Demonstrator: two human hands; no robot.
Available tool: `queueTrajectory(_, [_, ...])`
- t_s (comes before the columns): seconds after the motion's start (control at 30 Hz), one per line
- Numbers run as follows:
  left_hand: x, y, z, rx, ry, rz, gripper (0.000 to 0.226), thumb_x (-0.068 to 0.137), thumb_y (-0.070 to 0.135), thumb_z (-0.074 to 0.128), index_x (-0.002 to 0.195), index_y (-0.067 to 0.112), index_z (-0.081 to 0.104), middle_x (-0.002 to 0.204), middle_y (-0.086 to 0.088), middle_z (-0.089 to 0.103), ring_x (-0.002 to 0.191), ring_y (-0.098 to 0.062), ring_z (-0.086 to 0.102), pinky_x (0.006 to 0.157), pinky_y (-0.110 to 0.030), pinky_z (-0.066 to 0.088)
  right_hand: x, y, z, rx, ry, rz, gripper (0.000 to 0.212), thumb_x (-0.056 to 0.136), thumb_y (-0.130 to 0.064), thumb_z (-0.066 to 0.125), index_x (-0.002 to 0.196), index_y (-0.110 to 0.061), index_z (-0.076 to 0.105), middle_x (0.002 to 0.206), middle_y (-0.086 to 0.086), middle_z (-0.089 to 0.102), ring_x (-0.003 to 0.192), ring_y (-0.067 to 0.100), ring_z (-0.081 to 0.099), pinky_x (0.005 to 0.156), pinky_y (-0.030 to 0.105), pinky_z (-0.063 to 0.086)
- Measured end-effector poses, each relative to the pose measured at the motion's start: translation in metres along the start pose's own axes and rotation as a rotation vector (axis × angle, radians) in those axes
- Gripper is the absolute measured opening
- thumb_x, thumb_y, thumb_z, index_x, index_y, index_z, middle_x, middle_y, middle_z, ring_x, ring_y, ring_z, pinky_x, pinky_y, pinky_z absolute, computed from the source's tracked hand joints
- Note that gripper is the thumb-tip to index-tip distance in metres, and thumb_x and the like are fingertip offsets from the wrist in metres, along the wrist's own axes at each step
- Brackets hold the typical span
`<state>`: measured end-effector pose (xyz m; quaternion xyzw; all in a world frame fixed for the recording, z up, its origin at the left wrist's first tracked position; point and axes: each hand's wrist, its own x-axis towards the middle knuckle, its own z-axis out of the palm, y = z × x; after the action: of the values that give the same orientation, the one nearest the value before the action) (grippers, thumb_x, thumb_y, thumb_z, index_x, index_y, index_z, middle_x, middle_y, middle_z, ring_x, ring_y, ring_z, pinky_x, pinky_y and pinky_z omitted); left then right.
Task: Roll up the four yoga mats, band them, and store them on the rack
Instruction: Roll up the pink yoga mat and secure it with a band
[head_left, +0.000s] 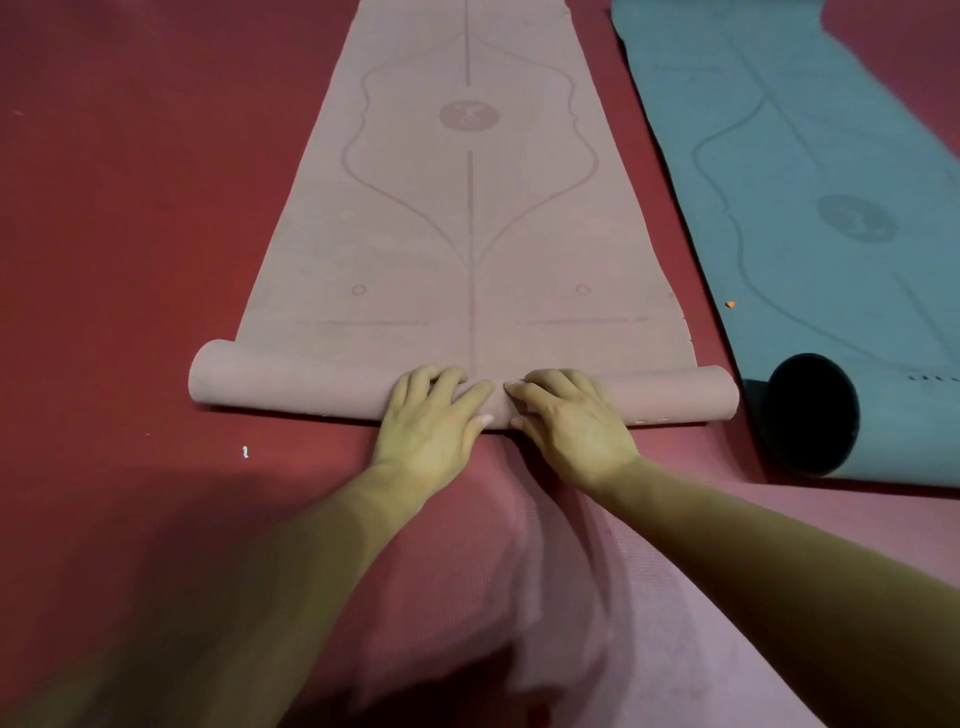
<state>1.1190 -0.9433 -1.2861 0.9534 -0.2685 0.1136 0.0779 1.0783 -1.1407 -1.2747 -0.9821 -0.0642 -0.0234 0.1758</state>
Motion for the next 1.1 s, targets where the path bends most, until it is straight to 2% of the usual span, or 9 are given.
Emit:
queueTrajectory(0.17, [0.010,0.001,0.002,-0.014,0.001,-0.030,0.030,0.094,0.037,0.064,0.122,0.026,0.067,0.117,0.000,0.064,0.102,-0.031,0.055,0.097,-0.044,0.043,0.004,0.002,-0.001,-0.005,0.001,0.032,0.053,0.095,-0.046,0.065,0.140,-0.019,0.056,0.135,0.003,0.057,0.129,0.028,0.048,0.111,0.042,0.035])
queueTrajectory(0.5, [0.014,0.005,0.002,-0.045,-0.043,-0.073,0.037,0.096,0.046,0.056,0.127,0.027,0.062,0.121,-0.001,0.059,0.110,-0.029,0.051,0.104,-0.043,0.038,0.010,0.011,0.004,-0.058,0.019,0.014,0.043,0.099,-0.044,0.061,0.133,-0.018,0.061,0.123,0.004,0.063,0.116,0.032,0.054,0.104,0.044,0.038])
queueTrajectory(0.63, [0.022,0.005,0.006,-0.040,-0.067,-0.092,0.037,0.099,0.047,0.049,0.129,0.029,0.060,0.122,-0.001,0.058,0.113,-0.029,0.049,0.106,-0.041,0.034,0.016,0.010,0.004,-0.037,0.026,0.039,0.044,0.099,-0.043,0.060,0.135,-0.018,0.060,0.128,0.004,0.062,0.121,0.031,0.053,0.109,0.042,0.034])
queueTrajectory(0.77, [0.031,0.002,0.012,-0.052,-0.070,-0.112,0.037,0.099,0.046,0.048,0.129,0.029,0.060,0.120,0.000,0.058,0.113,-0.028,0.049,0.106,-0.040,0.032,0.013,0.011,0.006,-0.029,0.083,0.026,0.054,0.095,-0.051,0.064,0.138,-0.019,0.060,0.134,0.005,0.059,0.127,0.029,0.050,0.109,0.043,0.035])
queueTrajectory(0.97, [0.029,0.003,0.016,-0.046,0.007,-0.091,0.043,0.098,0.046,0.041,0.128,0.025,0.064,0.127,-0.007,0.060,0.118,-0.030,0.052,0.113,-0.049,0.032,0.022,0.019,0.009,-0.027,0.097,0.028,0.046,0.098,-0.046,0.062,0.136,-0.021,0.063,0.128,0.003,0.062,0.121,0.030,0.054,0.107,0.043,0.035])
queueTrajectory(1.1, [0.019,0.002,0.026,-0.041,0.048,-0.065,0.046,0.097,0.043,0.040,0.130,0.024,0.065,0.131,-0.011,0.059,0.122,-0.034,0.053,0.118,-0.053,0.024,0.026,0.023,0.013,-0.048,0.103,0.002,0.046,0.099,-0.046,0.060,0.137,-0.021,0.062,0.128,0.002,0.062,0.120,0.030,0.054,0.106,0.041,0.034])
